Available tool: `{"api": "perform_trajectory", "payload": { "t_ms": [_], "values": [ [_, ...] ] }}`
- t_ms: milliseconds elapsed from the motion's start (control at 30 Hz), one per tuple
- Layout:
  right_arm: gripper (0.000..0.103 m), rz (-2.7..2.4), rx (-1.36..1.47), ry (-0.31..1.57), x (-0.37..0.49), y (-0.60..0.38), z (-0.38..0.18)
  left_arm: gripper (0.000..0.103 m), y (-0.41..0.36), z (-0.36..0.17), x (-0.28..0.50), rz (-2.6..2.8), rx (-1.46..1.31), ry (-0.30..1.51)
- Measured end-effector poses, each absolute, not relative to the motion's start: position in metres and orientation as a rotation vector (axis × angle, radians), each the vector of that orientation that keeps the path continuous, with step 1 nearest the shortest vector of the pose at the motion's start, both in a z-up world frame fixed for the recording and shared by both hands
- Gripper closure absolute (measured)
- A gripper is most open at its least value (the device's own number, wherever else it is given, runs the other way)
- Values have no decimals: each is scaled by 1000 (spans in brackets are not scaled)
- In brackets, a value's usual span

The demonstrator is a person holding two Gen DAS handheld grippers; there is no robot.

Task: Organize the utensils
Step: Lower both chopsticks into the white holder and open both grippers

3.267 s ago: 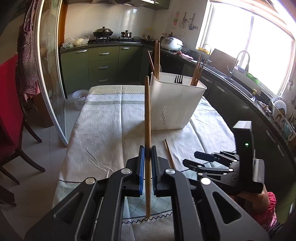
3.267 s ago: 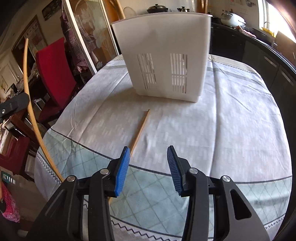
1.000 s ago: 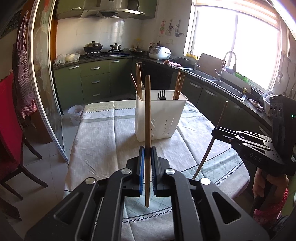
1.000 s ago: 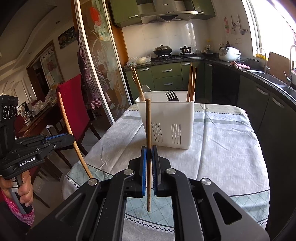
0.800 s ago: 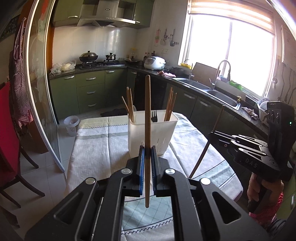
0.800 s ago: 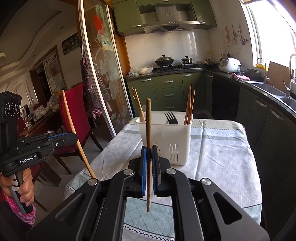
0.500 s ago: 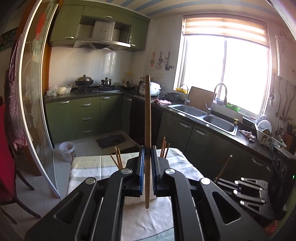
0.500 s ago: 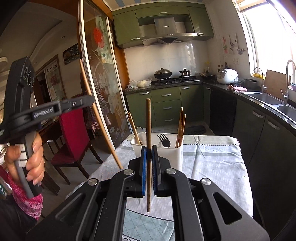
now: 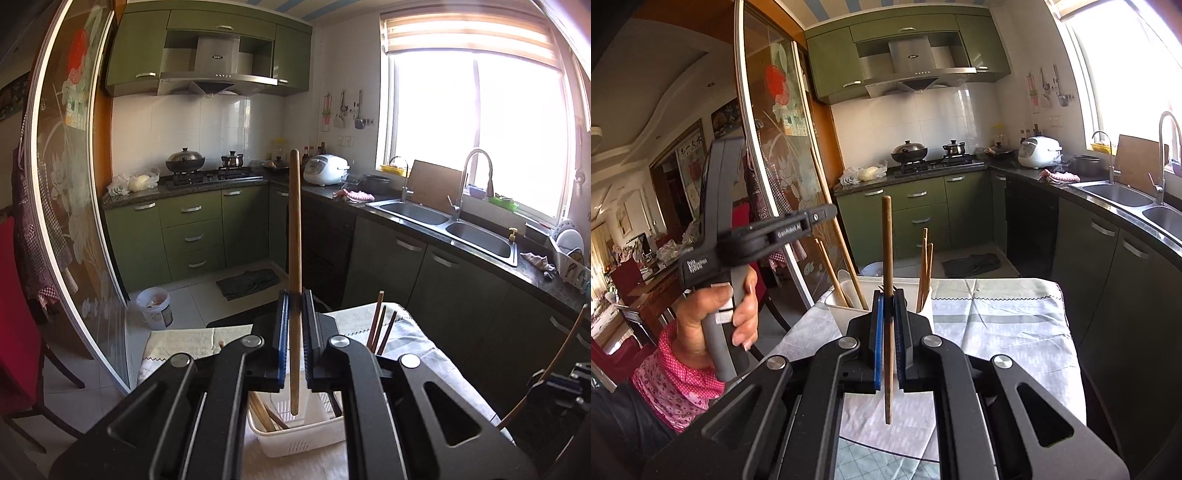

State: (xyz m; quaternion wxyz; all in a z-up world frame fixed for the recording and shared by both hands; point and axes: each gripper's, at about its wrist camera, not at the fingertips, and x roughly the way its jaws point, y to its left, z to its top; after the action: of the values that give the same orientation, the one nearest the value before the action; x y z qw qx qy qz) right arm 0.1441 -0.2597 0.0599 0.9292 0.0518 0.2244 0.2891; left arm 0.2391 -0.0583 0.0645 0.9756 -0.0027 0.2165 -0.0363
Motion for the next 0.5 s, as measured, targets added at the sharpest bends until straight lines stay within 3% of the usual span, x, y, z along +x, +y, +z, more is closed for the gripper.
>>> {"api": "perform_trajectory", "payload": {
  "t_ms": [367,500],
  "values": [
    [97,599,107,393,161,-245,94,95,-38,22,212,-96,9,542],
    [97,600,125,332,176,-239,124,91,-28,16,182,-116,-22,558]
  ]
}}
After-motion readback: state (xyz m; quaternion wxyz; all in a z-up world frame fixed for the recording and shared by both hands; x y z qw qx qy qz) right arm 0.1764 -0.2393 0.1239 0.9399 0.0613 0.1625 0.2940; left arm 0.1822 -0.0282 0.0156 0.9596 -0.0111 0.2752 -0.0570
